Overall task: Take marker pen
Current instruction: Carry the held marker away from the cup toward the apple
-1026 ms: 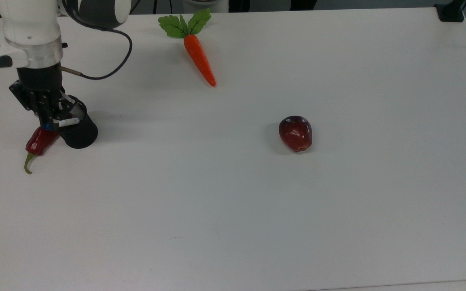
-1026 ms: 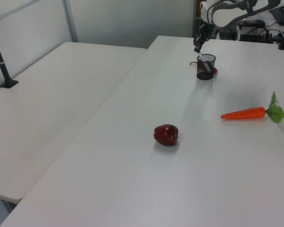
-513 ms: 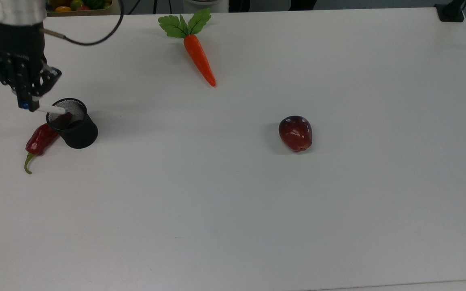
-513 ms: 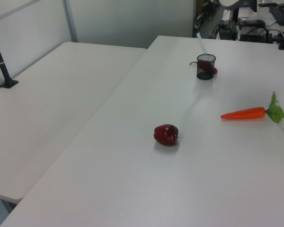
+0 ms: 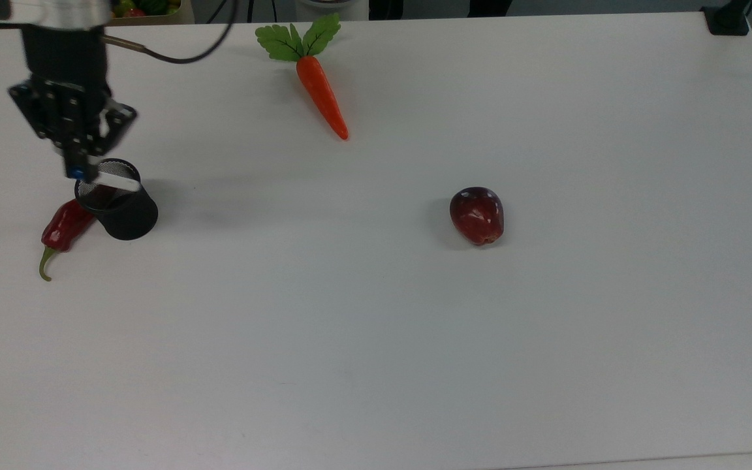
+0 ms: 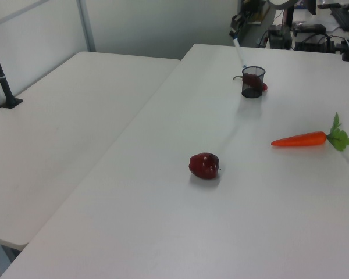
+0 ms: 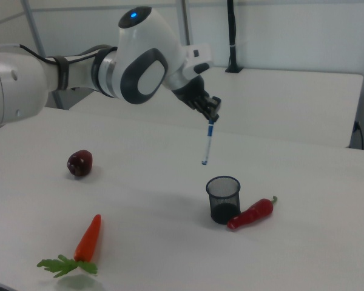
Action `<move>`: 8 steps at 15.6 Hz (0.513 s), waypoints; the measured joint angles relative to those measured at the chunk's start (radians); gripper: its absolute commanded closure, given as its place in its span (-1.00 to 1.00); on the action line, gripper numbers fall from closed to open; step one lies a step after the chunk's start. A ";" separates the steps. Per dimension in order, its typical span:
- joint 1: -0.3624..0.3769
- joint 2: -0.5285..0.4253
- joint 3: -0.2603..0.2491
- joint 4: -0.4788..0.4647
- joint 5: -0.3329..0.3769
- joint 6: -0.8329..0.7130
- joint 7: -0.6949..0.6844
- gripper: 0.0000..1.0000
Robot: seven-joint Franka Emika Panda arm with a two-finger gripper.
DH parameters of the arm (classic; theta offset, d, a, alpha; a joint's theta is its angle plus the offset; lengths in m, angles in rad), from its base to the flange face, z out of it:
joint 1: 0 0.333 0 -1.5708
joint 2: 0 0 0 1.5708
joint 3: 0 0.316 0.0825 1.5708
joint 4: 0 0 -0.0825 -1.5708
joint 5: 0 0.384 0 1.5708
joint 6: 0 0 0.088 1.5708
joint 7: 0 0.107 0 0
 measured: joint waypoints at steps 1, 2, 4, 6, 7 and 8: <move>0.024 0.000 0.001 -0.001 0.000 0.000 0.024 0.87; 0.046 0.001 0.002 -0.002 0.000 -0.008 0.044 0.87; 0.090 0.001 0.004 -0.003 0.000 -0.044 0.077 0.87; 0.133 0.001 0.005 -0.004 0.000 -0.085 0.101 0.87; 0.154 0.001 0.005 -0.005 0.000 -0.113 0.110 0.87; 0.177 0.001 0.005 -0.006 0.000 -0.148 0.119 0.87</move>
